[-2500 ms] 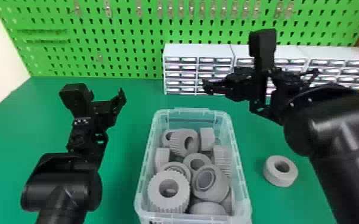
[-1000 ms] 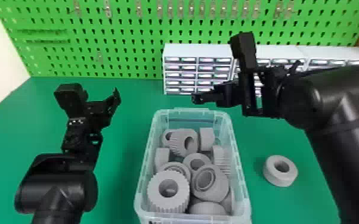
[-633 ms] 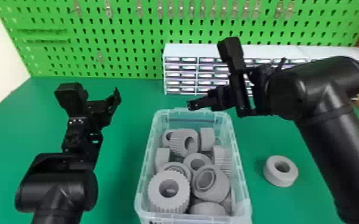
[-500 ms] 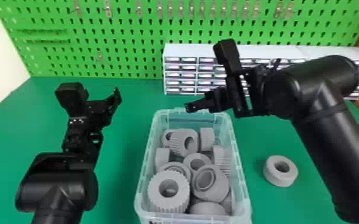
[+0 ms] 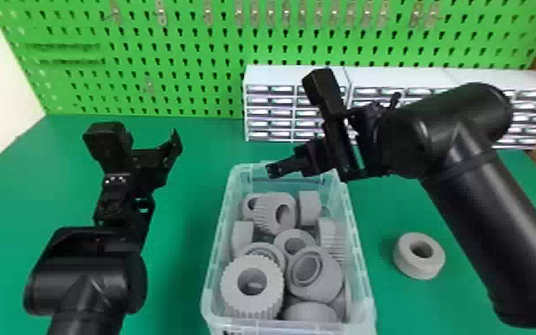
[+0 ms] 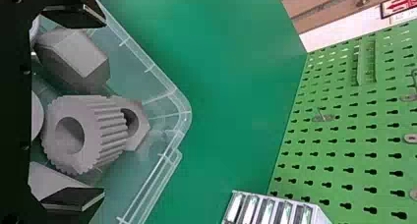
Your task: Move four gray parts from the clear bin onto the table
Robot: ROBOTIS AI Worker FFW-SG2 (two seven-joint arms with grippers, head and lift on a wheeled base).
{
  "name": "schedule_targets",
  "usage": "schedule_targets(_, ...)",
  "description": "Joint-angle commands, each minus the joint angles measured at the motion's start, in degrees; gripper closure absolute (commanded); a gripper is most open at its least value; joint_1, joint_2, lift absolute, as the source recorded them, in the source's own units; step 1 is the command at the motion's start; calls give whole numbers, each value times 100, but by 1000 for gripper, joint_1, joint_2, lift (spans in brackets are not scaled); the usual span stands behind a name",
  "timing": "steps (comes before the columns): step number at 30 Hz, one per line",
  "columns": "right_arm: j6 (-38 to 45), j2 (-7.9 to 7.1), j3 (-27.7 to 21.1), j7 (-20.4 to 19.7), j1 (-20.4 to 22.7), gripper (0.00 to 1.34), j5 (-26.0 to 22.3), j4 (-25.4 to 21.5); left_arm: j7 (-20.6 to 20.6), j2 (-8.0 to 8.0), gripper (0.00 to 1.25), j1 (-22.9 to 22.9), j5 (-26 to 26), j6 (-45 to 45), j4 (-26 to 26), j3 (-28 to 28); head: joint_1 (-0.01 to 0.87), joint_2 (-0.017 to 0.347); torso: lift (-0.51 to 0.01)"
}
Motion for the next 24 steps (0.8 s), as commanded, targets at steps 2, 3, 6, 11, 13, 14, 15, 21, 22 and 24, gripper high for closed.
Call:
schedule_targets(2, 162, 0, 76, 0, -68, 90, -103, 14, 0, 0, 338, 17, -17, 6, 0, 19, 693, 72, -52)
schedule_targets(3, 267, 0, 102, 0, -94, 90, -138, 14, 0, 9, 337, 17, -17, 6, 0, 27, 693, 72, -52)
schedule_targets(6, 531, -9, 164, 0, -182, 90, -313, 14, 0, 18, 338, 35, -35, 6, 0, 54, 693, 72, -52)
schedule_targets(11, 1085, -97, 225, 0, -332, 90, -595, -135, 0, 70, 338, 35, -43, 14, 0, 71, 693, 72, -52)
schedule_targets(13, 1260, -132, 225, 0, -367, 90, -727, -170, 0, 79, 338, 35, -43, 32, 0, 98, 693, 72, -52)
schedule_targets(14, 1304, -159, 225, 0, -384, 90, -814, -188, 0, 79, 338, 35, -52, 41, 0, 107, 693, 72, -52)
schedule_targets(15, 1366, -185, 225, 0, -402, 90, -894, -188, 0, 88, 338, 35, -70, 67, 0, 115, 693, 72, -52)
schedule_targets(21, 1621, -255, 304, 0, -437, 90, -1140, -188, 0, 88, 338, 26, -193, 138, 9, 203, 693, 72, -52)
schedule_targets(22, 1647, -273, 322, 0, -437, 90, -1201, -188, 0, 97, 338, 17, -210, 155, 18, 212, 693, 72, -52)
schedule_targets(24, 1682, -326, 357, 0, -446, 90, -1359, -188, 0, 88, 337, 0, -237, 164, 44, 230, 693, 72, -52)
